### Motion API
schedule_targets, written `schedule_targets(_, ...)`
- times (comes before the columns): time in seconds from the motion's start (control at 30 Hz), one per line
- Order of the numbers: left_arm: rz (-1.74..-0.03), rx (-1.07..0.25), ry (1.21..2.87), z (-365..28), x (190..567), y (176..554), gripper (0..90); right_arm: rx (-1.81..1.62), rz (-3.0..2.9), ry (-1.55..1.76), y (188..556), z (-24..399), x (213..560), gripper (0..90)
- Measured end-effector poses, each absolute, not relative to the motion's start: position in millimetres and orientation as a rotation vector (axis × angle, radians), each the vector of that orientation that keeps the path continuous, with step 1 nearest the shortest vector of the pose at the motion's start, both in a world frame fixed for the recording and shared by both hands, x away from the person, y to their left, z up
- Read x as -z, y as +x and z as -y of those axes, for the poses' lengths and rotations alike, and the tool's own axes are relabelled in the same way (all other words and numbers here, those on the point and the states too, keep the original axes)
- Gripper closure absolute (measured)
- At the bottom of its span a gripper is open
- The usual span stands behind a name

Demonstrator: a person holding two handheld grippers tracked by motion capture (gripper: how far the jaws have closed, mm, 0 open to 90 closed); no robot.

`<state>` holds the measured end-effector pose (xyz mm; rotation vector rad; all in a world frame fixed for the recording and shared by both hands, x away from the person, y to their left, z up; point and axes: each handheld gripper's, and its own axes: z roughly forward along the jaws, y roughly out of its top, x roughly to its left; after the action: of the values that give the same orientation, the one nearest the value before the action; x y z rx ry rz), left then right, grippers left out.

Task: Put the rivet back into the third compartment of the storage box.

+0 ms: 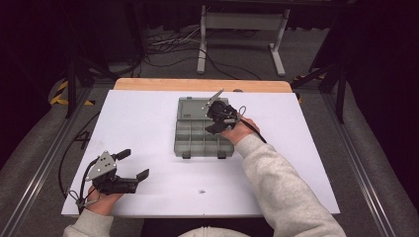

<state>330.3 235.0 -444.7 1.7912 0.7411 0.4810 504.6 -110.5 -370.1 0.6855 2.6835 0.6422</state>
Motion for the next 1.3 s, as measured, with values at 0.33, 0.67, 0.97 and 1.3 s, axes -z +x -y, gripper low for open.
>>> schedule_targets(0.33, -0.744, -0.474, 1.792, -235, 445, 330, 4.2, -0.730, -2.659, 0.627, 476, 108, 344, 32.3)
schedule_targets(0.67, -0.743, -0.474, 1.790, -234, 445, 330, 4.2, -0.775, -2.668, 0.560, 449, 106, 328, 24.5)
schedule_targets(0.97, -0.742, -0.474, 1.794, -234, 445, 330, 4.2, -0.782, -2.707, 0.473, 422, 101, 323, 23.2)
schedule_targets(1.3, -0.742, -0.474, 1.794, -234, 445, 330, 4.2, -0.780, -2.751, 0.390, 395, 96, 330, 21.8)
